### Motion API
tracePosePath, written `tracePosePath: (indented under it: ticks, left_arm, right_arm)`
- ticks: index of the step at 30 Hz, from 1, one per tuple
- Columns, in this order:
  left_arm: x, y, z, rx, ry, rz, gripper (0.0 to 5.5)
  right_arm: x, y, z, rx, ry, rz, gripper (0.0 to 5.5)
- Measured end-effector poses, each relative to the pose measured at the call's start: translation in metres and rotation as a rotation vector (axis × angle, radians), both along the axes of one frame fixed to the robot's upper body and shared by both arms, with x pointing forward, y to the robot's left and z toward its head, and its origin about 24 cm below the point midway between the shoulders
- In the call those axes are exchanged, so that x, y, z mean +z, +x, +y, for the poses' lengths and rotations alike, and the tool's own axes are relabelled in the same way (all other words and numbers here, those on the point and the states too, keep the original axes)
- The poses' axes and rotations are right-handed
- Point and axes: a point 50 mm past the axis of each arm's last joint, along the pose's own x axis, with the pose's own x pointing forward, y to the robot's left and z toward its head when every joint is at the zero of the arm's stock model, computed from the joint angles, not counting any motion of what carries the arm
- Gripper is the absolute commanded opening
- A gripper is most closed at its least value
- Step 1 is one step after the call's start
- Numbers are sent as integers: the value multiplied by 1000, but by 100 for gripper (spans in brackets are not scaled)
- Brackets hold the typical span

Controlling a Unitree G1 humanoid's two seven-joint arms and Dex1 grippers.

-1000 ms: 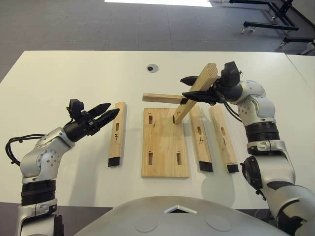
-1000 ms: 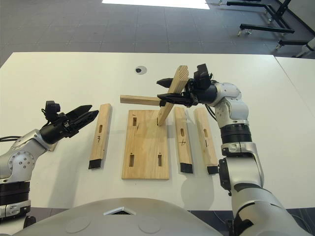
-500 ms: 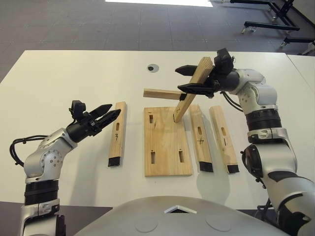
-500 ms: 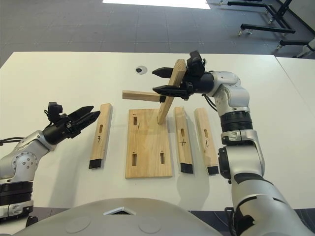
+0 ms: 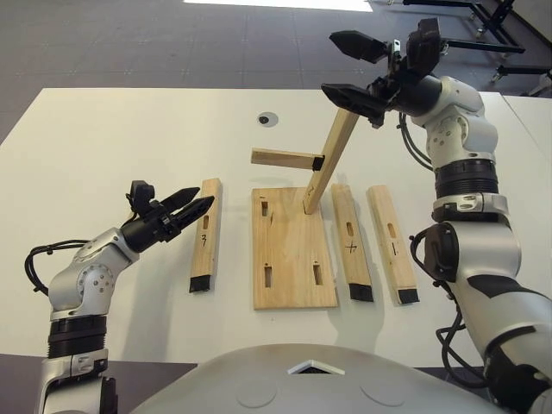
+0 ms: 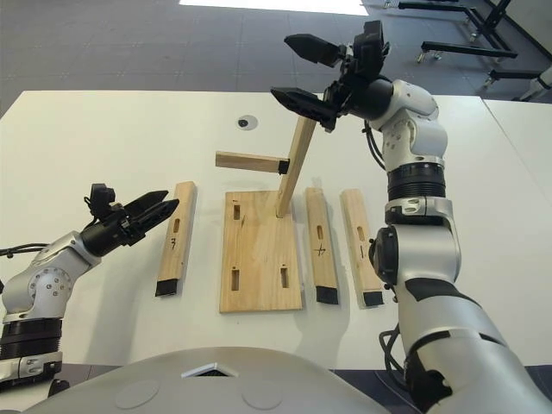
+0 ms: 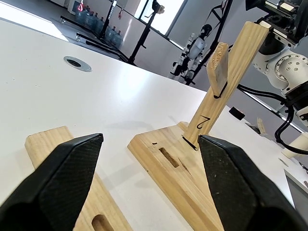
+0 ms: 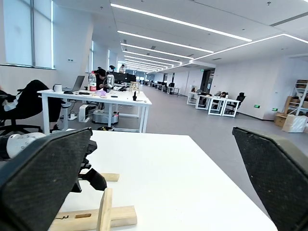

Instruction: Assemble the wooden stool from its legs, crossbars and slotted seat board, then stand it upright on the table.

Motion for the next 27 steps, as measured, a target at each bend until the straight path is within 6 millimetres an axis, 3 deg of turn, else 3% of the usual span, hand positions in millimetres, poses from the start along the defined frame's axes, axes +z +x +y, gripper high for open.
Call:
tracePosePath:
  ticks: [3,5,7,9,11,14,17,20,23,27]
  left_arm:
    - [0,0,-1,1,-2,0,360]
    - [0,0,1,13,1,-1,360]
    - [1,-4,1,17,3,-3,360]
    - [2,-9,2,36,11,-2,360]
    - [5,-15,5,68,21,-12,360]
    - [9,-28,3,96,50,-43,360]
    - [20,-43,4,218,146,-110,360]
    - [26,-58,4,320,231,-139,360]
    - [33,-69,3,400,287,-159,360]
    - [39,-75,-3,484,335,-186,360]
  right_arm:
    - [13,2,-8,-81,115,-16,538]
    - [35,-4,-13,-94,206,-68,538]
    - [62,-17,-18,-88,323,-129,538]
    - [70,-28,-27,-122,391,-143,538]
    - [53,-33,-43,-286,396,-78,538]
    - [6,-38,-66,-702,238,83,538]
    - [-18,-63,-68,-1021,27,172,538]
    - [-23,-79,-61,-1089,-54,186,538]
    - [-57,-101,-59,-1112,-189,344,538]
    - [-82,-137,-63,-1146,-323,467,538]
